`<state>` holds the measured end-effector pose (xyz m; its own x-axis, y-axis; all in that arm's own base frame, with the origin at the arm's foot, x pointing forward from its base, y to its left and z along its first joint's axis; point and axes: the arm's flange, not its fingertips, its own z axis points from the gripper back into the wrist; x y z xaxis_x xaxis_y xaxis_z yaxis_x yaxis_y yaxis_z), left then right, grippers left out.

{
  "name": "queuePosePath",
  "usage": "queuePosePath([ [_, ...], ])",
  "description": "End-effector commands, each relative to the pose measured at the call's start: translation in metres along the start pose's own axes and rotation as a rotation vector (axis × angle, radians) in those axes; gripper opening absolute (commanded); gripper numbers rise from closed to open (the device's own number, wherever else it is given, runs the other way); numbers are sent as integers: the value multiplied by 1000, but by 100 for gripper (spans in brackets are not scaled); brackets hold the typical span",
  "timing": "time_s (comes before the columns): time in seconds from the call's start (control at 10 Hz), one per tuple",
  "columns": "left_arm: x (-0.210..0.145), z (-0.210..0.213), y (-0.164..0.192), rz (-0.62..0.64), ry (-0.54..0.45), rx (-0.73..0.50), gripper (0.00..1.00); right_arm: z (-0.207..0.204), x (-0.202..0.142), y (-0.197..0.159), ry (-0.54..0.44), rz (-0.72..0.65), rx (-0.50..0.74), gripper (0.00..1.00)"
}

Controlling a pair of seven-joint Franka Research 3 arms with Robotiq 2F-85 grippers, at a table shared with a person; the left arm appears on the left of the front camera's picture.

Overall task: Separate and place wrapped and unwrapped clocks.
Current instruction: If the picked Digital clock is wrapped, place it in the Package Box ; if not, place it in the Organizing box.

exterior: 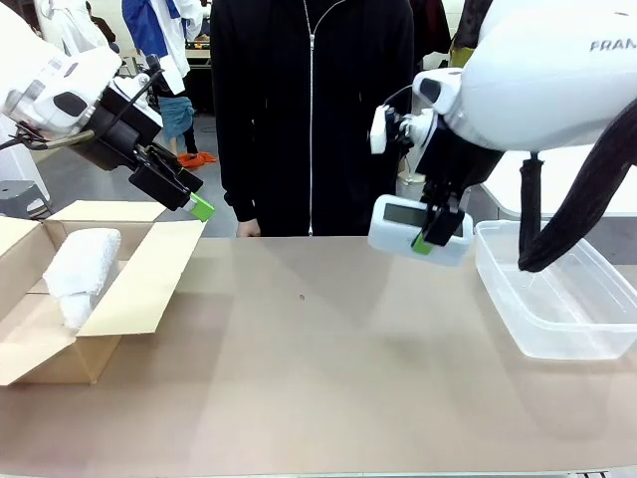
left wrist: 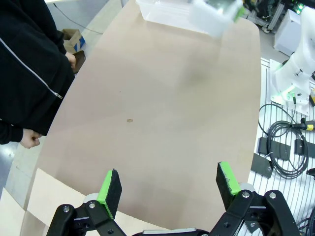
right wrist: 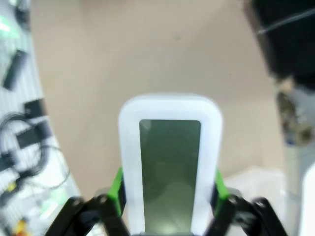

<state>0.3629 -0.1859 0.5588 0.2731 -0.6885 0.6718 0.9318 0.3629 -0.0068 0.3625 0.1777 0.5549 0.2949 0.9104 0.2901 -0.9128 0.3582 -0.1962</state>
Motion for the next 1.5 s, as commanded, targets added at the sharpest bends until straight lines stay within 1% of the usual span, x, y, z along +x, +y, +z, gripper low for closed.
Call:
queuePosePath([
  [0.0,-1,0,-1,1,2,-1,100,17,-46,-87,16,-420,-22,78],
  [0.1,-1,0,-1,1,2,-1,100,14,-82,-127,13,-586,-5,78],
  [0.2,-1,0,-1,1,2,-1,100,2,-110,-155,-2,-742,-13,78],
  [0.3,-1,0,-1,1,2,-1,100,-28,-133,-178,-5,-900,-79,78],
  [0.4,-1,0,-1,1,2,-1,100,-51,-150,-192,-15,-982,-101,78],
  [0.5,-1,0,-1,1,2,-1,100,-65,-163,-201,-57,-1044,-95,78],
  [0.6,-1,0,-1,1,2,-1,100,-81,-175,-205,-71,-1082,-88,78],
  [0.7,-1,0,-1,1,2,-1,100,-96,-181,-207,-29,-1124,-107,78],
  [0.8,-1,0,-1,1,2,-1,100,-110,-189,-205,5,-1132,-91,78],
  [0.9,-1,0,-1,1,2,-1,100,-122,-196,-201,46,-1127,-115,78],
  [1.0,-1,0,-1,1,2,-1,100,-131,-201,-196,60,-1120,-90,78],
  [1.2,-1,0,-1,1,2,-1,100,-150,-215,-186,110,-1153,-50,78],
  [1.3,-1,0,-1,1,2,-1,100,-162,-225,-179,122,-1167,-50,78],
  [1.4,-1,0,-1,1,2,-1,100,-171,-236,-175,104,-1186,-57,78],
])
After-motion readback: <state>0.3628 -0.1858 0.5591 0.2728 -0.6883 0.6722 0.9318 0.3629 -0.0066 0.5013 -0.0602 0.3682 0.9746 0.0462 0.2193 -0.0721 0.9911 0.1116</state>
